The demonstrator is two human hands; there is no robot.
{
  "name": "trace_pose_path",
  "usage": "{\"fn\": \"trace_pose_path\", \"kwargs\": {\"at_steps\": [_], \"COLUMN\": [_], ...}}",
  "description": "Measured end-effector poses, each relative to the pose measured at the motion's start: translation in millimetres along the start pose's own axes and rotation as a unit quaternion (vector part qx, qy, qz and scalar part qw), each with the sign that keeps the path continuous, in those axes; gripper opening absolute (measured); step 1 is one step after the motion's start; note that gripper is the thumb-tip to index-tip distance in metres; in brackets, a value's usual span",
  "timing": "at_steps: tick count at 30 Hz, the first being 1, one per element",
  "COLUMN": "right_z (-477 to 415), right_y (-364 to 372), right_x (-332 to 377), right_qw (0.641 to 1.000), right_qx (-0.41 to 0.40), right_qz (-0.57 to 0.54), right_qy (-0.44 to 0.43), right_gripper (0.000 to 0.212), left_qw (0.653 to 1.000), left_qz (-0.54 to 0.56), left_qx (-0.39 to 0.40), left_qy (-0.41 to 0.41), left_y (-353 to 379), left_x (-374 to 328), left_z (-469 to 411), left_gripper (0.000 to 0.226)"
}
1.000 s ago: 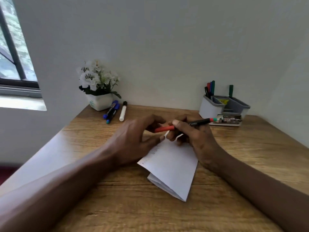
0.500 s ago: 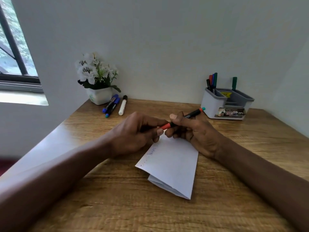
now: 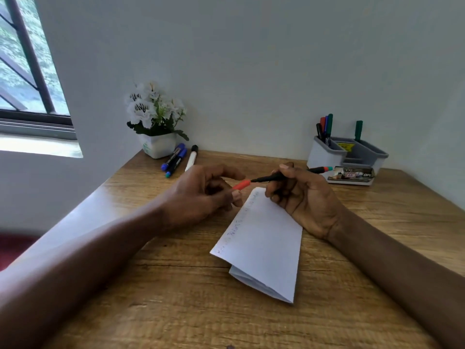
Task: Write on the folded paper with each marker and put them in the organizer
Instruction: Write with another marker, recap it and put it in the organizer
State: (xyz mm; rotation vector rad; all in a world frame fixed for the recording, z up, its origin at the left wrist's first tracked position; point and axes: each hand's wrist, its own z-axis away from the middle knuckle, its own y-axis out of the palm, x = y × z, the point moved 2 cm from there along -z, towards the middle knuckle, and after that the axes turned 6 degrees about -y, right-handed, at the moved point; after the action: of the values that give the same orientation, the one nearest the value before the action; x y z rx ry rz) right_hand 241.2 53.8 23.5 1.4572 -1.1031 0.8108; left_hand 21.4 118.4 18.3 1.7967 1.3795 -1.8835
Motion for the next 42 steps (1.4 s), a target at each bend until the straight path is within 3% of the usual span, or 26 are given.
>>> {"fn": "trace_pose_path", "kwargs": {"at_steps": [4, 7, 9, 12, 14, 16, 18, 23, 27, 29, 30, 31, 33, 35, 38, 42], "right_z": [2, 5, 10, 23, 34, 43, 44, 33, 32, 33, 35, 36, 38, 40, 44, 42], "right_y": [-2, 1, 4, 8, 9, 5, 3, -4, -8, -4, -2, 1, 10, 21, 28, 29], "right_x": [-1, 0, 2, 10, 10, 6, 4, 6, 3, 5, 6, 6, 5, 2, 0, 0], "right_qw": [0.999, 0.981, 0.933, 0.864, 0.834, 0.784, 0.749, 0.757, 0.745, 0.741, 0.757, 0.798, 0.903, 0.953, 0.951, 0.939], "right_qx": [-0.012, -0.025, -0.013, 0.114, 0.197, 0.218, 0.219, 0.185, 0.167, 0.148, 0.13, 0.107, 0.068, 0.089, 0.133, 0.13], "right_qz": [0.029, 0.178, 0.335, 0.46, 0.5, 0.573, 0.617, 0.619, 0.635, 0.633, 0.609, 0.556, 0.399, 0.282, 0.274, 0.319], "right_qy": [-0.03, -0.078, -0.132, -0.167, -0.126, -0.101, -0.104, -0.101, -0.114, -0.168, -0.197, -0.207, -0.141, -0.069, -0.05, -0.006], "right_gripper": [0.031, 0.029, 0.021, 0.011, 0.031, 0.058, 0.07, 0.074, 0.066, 0.055, 0.045, 0.038, 0.041, 0.04, 0.03, 0.015], "left_qw": [0.966, 0.942, 0.93, 0.919, 0.913, 0.91, 0.916, 0.931, 0.936, 0.936, 0.937, 0.938, 0.938, 0.938, 0.941, 0.942], "left_qz": [-0.206, -0.279, -0.319, -0.359, -0.378, -0.39, -0.378, -0.33, -0.311, -0.308, -0.307, -0.306, -0.306, -0.307, -0.303, -0.299], "left_qx": [-0.154, -0.184, -0.185, -0.159, -0.145, -0.126, -0.101, -0.003, 0.004, 0.006, 0.005, 0.005, 0.002, 0.005, 0.006, 0.015], "left_qy": [0.033, 0.016, -0.002, -0.022, -0.038, -0.063, -0.093, -0.155, -0.168, -0.169, -0.168, -0.166, -0.162, -0.159, -0.151, -0.148], "left_y": [-10, -12, -12, -10, -10, -10, -10, -6, -7, -7, -7, -6, -6, -6, -7, -8], "left_x": [3, 5, 6, 6, 7, 7, 7, 3, -1, -1, -1, -2, -3, -3, -3, 0], "left_z": [0, 1, -1, -3, -4, -3, 2, 10, 11, 12, 12, 12, 11, 9, 8, 6], "left_gripper": [0.021, 0.022, 0.026, 0.027, 0.031, 0.045, 0.065, 0.098, 0.093, 0.089, 0.086, 0.085, 0.083, 0.084, 0.084, 0.083]}}
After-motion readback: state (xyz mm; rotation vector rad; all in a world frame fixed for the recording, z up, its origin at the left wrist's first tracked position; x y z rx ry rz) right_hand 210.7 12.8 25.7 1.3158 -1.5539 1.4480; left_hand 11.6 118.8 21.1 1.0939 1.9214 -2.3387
